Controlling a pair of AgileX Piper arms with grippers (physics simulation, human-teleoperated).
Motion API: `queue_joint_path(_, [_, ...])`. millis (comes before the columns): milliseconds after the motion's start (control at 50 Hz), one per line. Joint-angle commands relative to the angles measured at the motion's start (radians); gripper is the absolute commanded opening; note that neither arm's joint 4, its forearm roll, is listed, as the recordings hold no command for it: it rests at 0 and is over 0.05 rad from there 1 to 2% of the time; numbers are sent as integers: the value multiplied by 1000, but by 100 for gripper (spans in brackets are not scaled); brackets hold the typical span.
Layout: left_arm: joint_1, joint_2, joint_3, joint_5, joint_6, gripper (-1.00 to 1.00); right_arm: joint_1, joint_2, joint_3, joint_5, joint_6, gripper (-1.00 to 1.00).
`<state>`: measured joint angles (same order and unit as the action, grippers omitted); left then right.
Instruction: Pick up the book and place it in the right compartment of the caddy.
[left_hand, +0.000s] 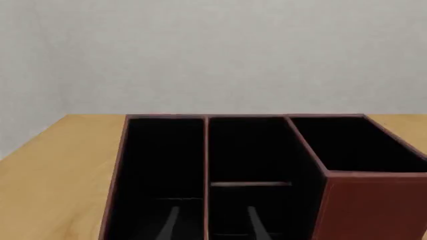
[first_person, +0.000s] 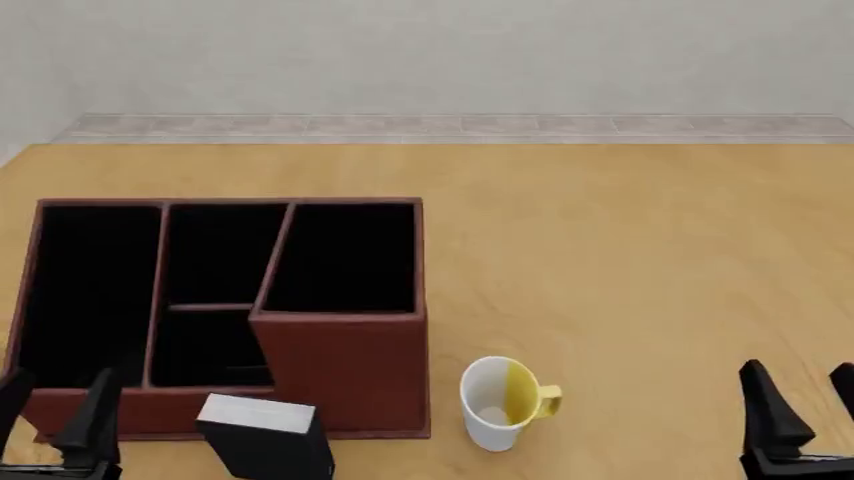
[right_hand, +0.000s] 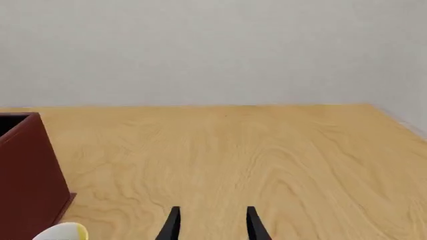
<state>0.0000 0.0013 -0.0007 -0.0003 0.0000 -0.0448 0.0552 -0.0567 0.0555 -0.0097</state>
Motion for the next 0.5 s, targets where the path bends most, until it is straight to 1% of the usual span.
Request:
queue_joint_path(20, [0,6,-4,-2,0,100,70,-54,42,-45,13,100])
queue_joint_path(40, [0,7,-4,-2,0,100,82,-54,41,-42,20,100])
queue_joint_path(60, [0,6,-4,-2,0,100,79,-55,38,-43,50,100])
queue_joint_path(80, [0,6,-4,-2,0,100,78,-55,35,-43,50,100])
queue_joint_path(120, [0,6,-4,-2,0,100,82,-54,17,-29,24,100])
queue_joint_path(220, [0,6,-4,-2,0,100,84,-55,-42,18,-6,100])
queue_joint_path(320, [0,6,-4,-2,0,100,107,-55,-98,67,-38,100])
queue_joint_path(360, [0,6,-4,-2,0,100,122,-55,-117,84,-29,100])
queue_joint_path(400, [0,6,-4,-2,0,100,141,-55,-144,105,-39,100])
queue_joint_path(460, [0,6,-4,-2,0,100,166,-54,-186,138,-37,100])
queue_joint_path(500, [0,7,-4,-2,0,100,197,-54,-221,172,-53,100])
